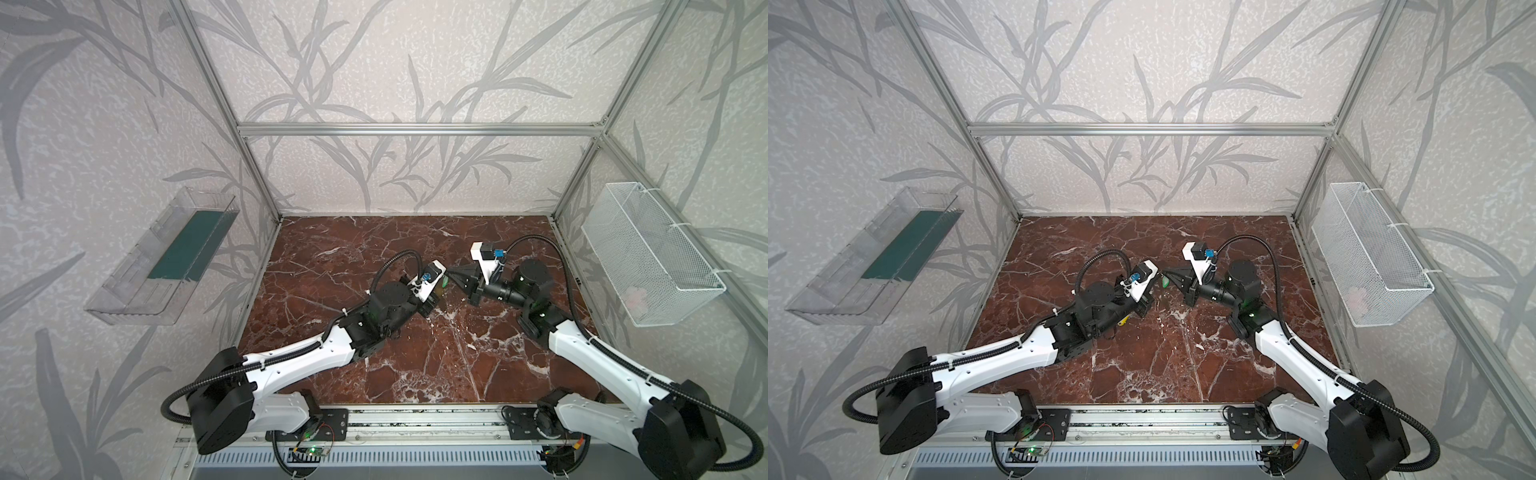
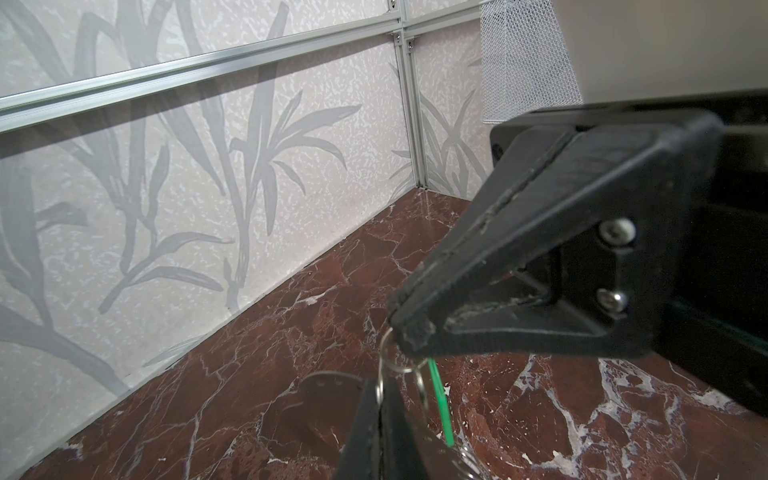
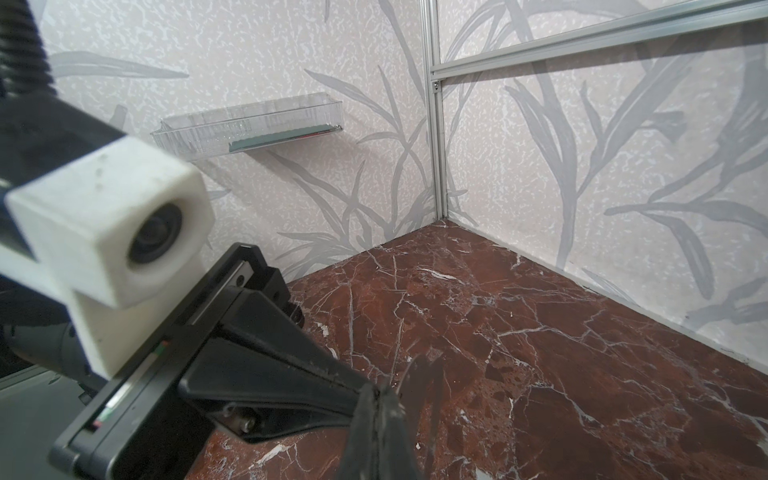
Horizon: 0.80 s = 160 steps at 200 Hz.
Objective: Put the keys on the keyring
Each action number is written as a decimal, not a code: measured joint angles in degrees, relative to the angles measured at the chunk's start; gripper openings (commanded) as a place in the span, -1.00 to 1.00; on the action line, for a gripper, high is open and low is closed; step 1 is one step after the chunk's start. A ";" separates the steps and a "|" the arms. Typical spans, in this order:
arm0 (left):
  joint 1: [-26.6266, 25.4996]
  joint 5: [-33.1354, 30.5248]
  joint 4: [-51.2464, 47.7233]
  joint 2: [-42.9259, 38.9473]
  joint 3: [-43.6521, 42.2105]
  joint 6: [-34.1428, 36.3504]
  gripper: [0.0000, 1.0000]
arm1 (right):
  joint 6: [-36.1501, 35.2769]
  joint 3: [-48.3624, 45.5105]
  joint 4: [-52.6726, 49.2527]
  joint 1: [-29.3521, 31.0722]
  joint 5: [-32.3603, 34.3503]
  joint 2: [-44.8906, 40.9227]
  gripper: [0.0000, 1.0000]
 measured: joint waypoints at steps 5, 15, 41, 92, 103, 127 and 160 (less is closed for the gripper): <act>0.00 0.09 0.02 0.00 0.00 0.00 -1.00 | 0.00 0.02 0.00 0.00 0.00 0.00 -1.00; 0.00 0.24 0.00 0.00 0.00 0.00 -1.00 | -0.09 0.02 0.00 0.00 0.00 0.00 -1.00; 0.00 0.33 0.02 0.00 0.00 0.00 -1.00 | -0.15 0.02 -0.02 0.00 0.00 0.00 -1.00; 0.00 0.46 0.04 0.00 0.00 0.00 -1.00 | -0.15 0.02 -0.02 0.00 0.02 0.00 -1.00; 0.00 0.52 0.04 0.00 0.00 0.00 -1.00 | -0.15 0.02 -0.07 0.00 0.02 0.00 -1.00; 0.00 0.66 0.04 0.00 0.00 0.00 -1.00 | -0.15 0.02 -0.09 0.00 0.07 0.02 -1.00; 0.00 0.70 0.07 -0.02 0.00 0.00 -1.00 | -0.17 0.02 -0.15 0.00 0.48 0.02 -1.00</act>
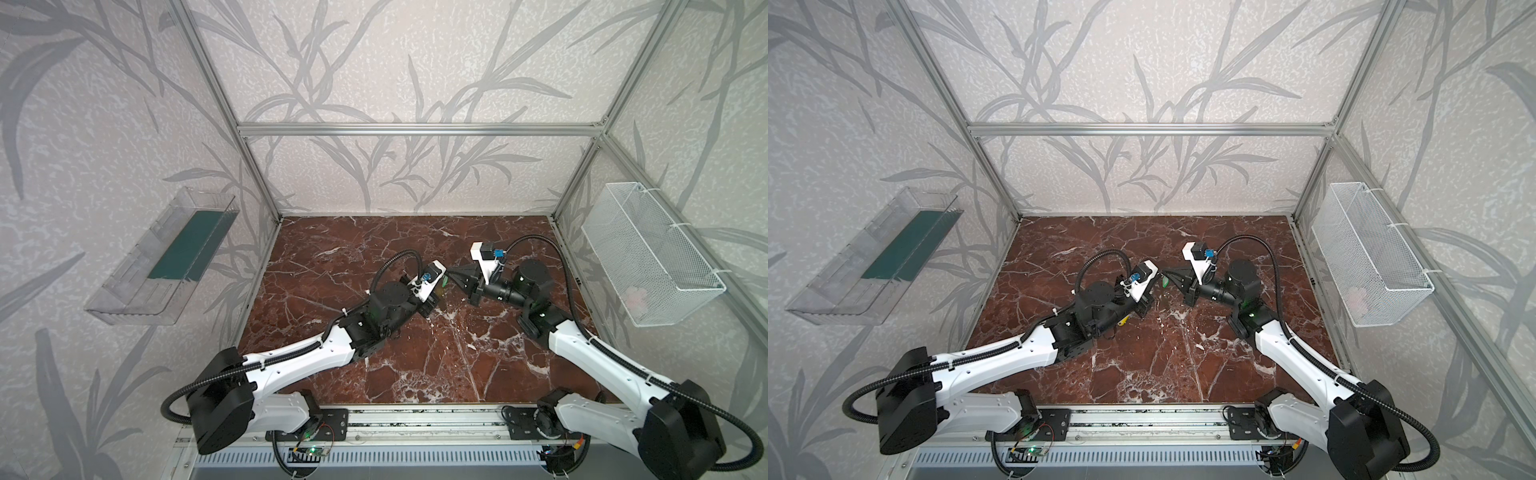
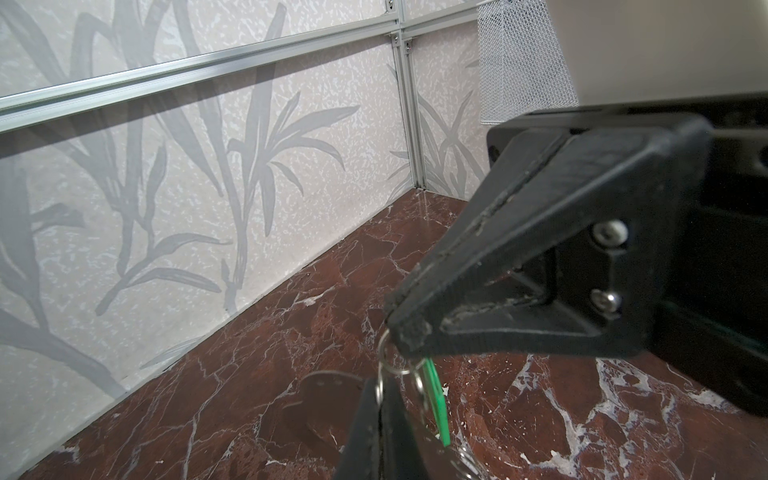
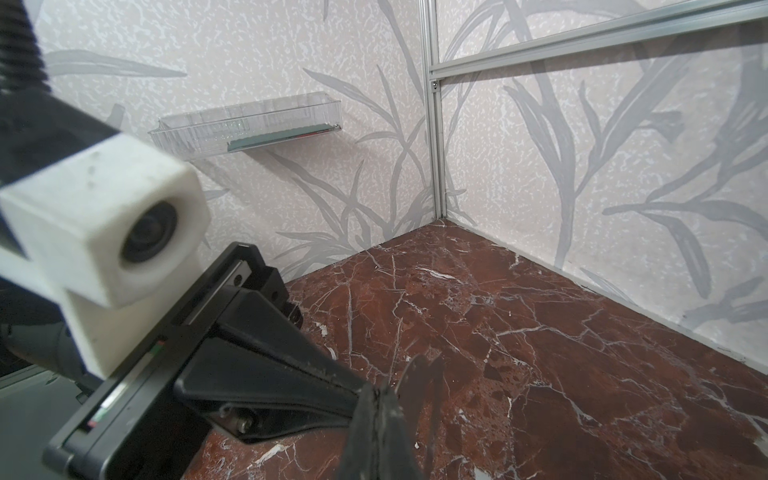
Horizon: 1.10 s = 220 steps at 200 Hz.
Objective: Put the keys on the keyring
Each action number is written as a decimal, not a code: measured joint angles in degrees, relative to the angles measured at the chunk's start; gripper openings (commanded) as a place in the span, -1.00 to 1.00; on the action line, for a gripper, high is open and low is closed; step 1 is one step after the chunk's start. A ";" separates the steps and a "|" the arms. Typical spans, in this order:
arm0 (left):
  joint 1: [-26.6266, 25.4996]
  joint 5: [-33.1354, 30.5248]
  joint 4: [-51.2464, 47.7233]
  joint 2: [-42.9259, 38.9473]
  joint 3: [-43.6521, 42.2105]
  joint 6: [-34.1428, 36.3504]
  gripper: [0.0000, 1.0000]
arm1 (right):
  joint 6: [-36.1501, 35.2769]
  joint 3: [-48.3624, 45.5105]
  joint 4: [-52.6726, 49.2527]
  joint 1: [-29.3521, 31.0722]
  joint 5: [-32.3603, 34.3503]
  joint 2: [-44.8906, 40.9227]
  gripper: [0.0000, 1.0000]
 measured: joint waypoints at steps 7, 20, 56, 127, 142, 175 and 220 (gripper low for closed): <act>0.00 0.00 0.00 0.00 0.00 0.00 -1.00 | -0.02 0.00 -0.02 0.00 0.02 0.00 -1.00; 0.00 0.04 0.04 -0.02 0.00 0.00 -1.00 | -0.04 0.00 -0.13 0.00 0.15 0.02 -1.00; 0.00 0.17 0.59 -0.15 -0.02 0.00 -1.00 | -0.11 0.00 -0.33 0.00 0.59 0.02 -1.00; 0.02 1.09 1.27 -0.55 -0.02 0.00 -1.00 | -0.13 0.00 -0.70 0.11 1.62 0.02 -1.00; 0.02 1.09 1.27 -0.55 -0.02 0.00 -1.00 | -0.11 0.00 -0.70 0.11 1.66 0.00 -1.00; 0.02 1.03 1.25 -0.55 -0.02 0.00 -1.00 | -0.04 0.00 -0.70 0.11 1.66 -0.07 -1.00; 0.00 1.03 1.16 -0.55 -0.02 0.00 -1.00 | 0.07 0.00 -1.03 0.22 2.05 -0.33 -1.00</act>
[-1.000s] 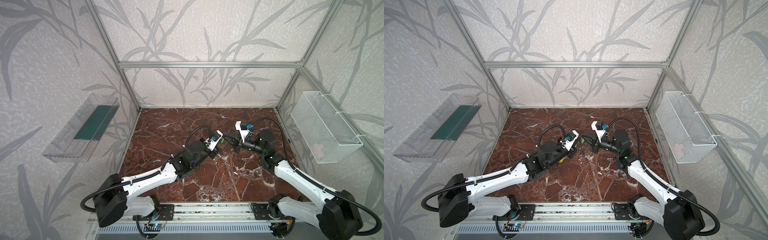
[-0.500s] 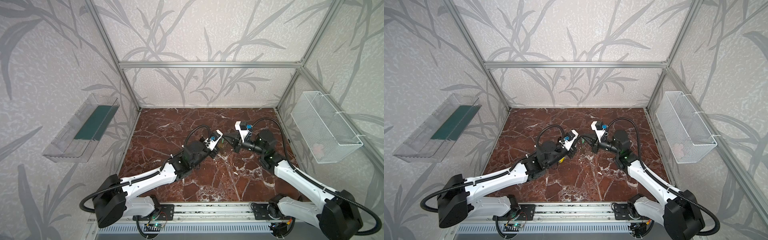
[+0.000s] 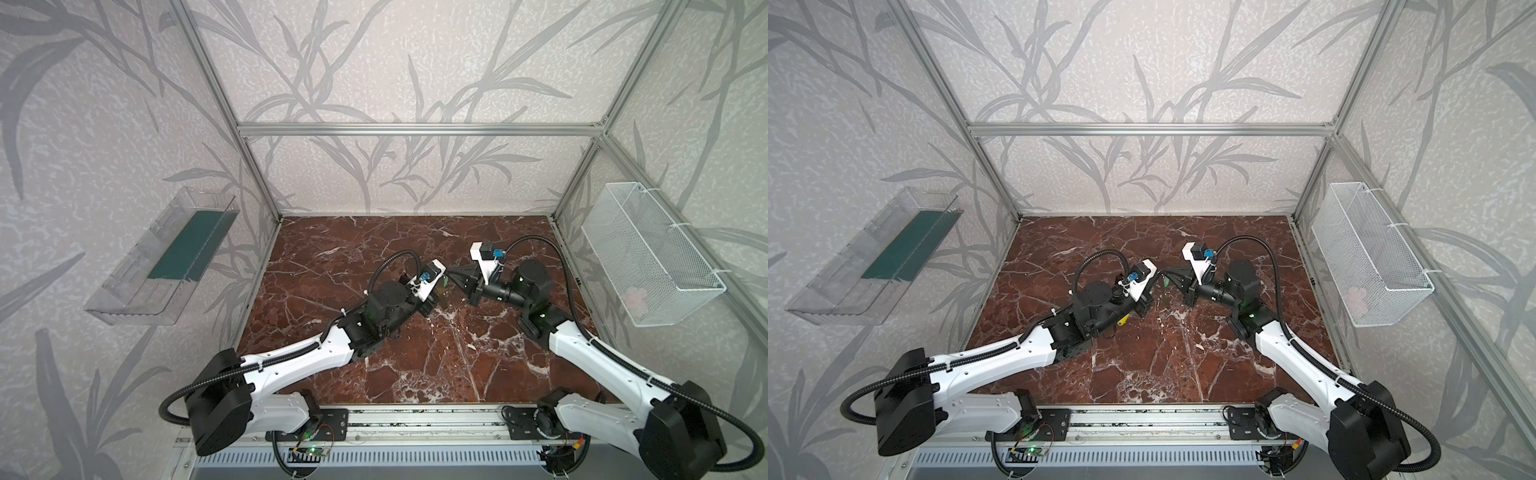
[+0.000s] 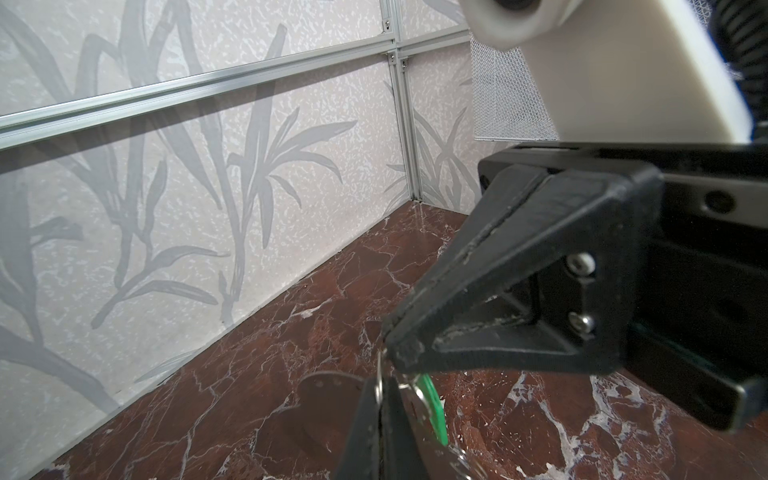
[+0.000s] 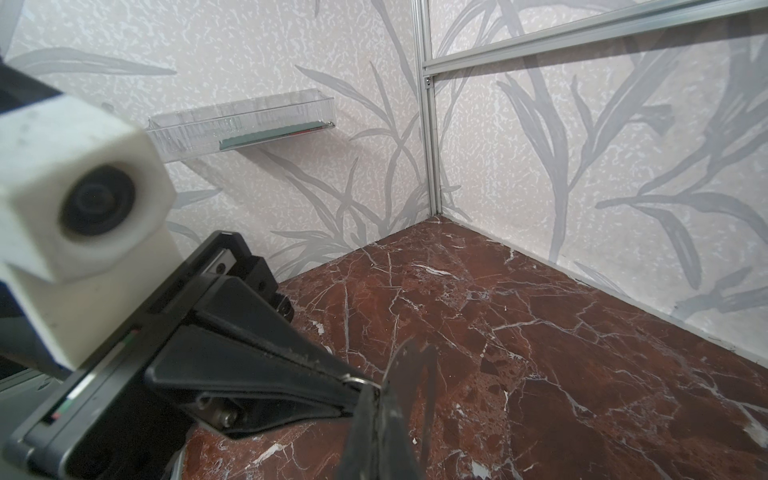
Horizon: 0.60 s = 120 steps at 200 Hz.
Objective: Put the keys on the keyring
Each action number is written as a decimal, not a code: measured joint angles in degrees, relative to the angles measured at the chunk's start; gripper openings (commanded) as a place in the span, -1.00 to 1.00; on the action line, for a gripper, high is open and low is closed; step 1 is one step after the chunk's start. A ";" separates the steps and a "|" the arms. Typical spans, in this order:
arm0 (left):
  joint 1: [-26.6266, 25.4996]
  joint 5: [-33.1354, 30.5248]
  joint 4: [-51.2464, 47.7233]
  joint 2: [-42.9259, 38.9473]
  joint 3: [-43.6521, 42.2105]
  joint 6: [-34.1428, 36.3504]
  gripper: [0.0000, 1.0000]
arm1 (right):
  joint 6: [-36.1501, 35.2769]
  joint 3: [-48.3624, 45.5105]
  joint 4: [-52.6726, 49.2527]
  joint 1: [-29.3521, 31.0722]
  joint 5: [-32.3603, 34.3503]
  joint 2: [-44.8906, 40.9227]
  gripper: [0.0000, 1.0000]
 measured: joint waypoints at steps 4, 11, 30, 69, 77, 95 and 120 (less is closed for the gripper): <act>0.02 0.00 -0.04 0.00 0.00 0.00 -1.00 | 0.02 0.00 -0.04 0.00 0.02 0.00 -1.00; 0.00 0.00 -0.11 0.00 0.00 0.00 -1.00 | 0.02 0.00 -0.09 0.00 0.07 0.00 -1.00; 0.02 0.00 -0.35 0.00 0.00 0.00 -1.00 | 0.02 0.00 -0.42 0.04 0.44 0.00 -1.00; 0.09 0.33 -1.18 0.00 0.00 0.02 -1.00 | 0.02 0.09 -1.60 0.17 0.96 0.00 -1.00; 0.11 0.44 -1.33 0.00 0.00 0.04 -1.00 | 0.02 0.17 -1.97 0.17 1.01 0.00 -1.00; 0.20 0.72 -1.64 0.02 0.02 0.04 -1.00 | 0.02 0.33 -2.67 0.17 1.03 0.00 -1.00; 0.35 1.22 -1.86 0.02 0.02 0.09 -1.00 | 0.02 0.81 -3.74 0.17 1.07 0.02 -1.00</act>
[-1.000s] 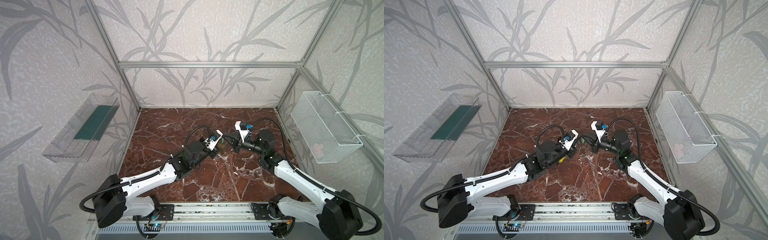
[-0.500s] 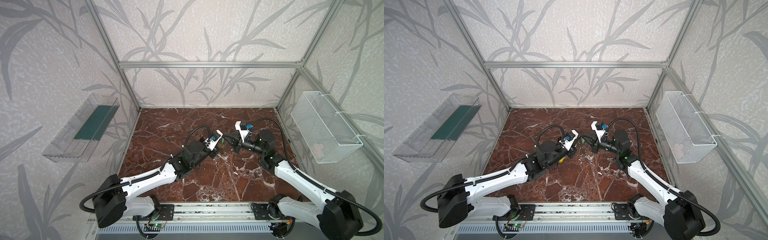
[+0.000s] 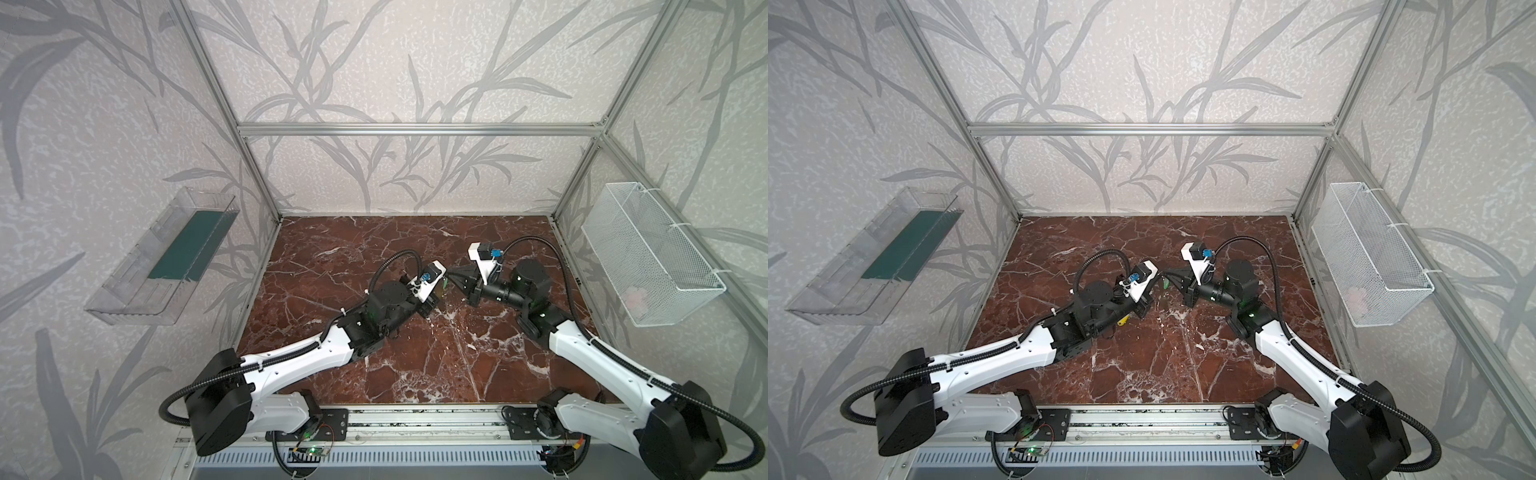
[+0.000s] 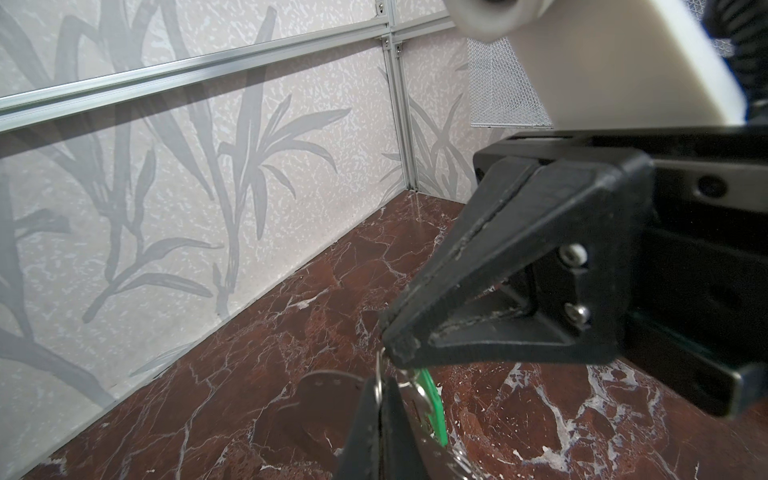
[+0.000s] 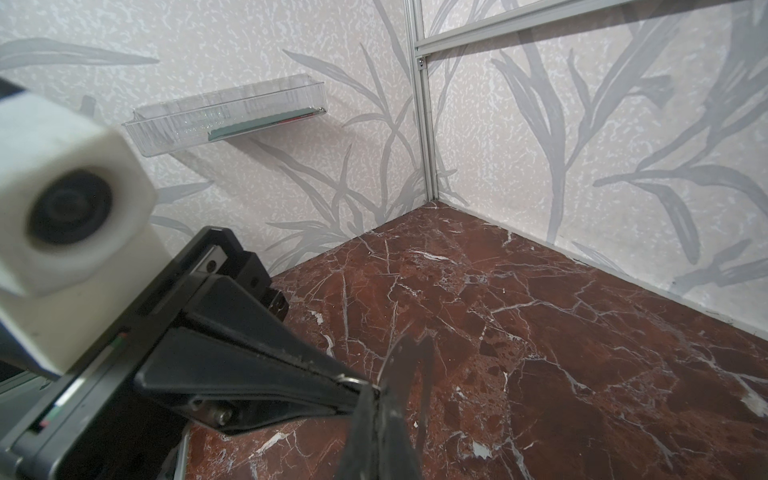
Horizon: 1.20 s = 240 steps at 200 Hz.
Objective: Put the keys on the keyring
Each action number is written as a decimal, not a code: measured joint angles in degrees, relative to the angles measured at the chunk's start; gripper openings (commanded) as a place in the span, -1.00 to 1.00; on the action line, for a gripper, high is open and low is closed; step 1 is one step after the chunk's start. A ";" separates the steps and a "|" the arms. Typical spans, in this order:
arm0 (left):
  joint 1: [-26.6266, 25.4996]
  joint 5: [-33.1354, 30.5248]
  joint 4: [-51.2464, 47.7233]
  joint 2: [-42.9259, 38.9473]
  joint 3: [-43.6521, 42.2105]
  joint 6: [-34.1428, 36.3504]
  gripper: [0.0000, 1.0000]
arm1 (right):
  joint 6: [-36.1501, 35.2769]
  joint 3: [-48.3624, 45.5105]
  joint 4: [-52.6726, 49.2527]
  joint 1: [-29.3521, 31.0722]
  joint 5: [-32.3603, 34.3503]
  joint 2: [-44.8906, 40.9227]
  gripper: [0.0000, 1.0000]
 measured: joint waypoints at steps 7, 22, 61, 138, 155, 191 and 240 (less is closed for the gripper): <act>0.02 0.07 -0.07 0.00 0.09 0.00 -1.00 | -0.02 0.15 -0.26 0.00 0.02 0.00 -1.00; 0.04 0.17 -0.28 0.00 0.24 0.07 -1.00 | 0.00 0.39 -0.68 0.00 0.04 0.02 -1.00; 0.22 0.42 -2.21 0.02 1.05 0.26 -1.00 | -0.04 1.33 -2.54 0.00 0.00 0.39 -1.00; 0.33 0.39 -4.96 -0.04 1.75 2.45 -1.00 | -0.31 3.13 -6.34 -0.02 -0.63 1.18 -1.00; 0.39 0.50 -5.60 -0.33 1.75 3.15 -1.00 | -0.50 3.43 -7.17 0.00 -0.90 1.33 -1.00; 0.42 0.90 -7.15 -1.25 1.75 4.96 -1.00 | -0.96 4.50 -9.18 0.00 -2.14 1.64 -1.00; 0.46 1.44 -9.09 -1.92 1.75 6.64 -1.00 | -1.55 5.09 -10.95 0.09 -3.10 1.95 -1.00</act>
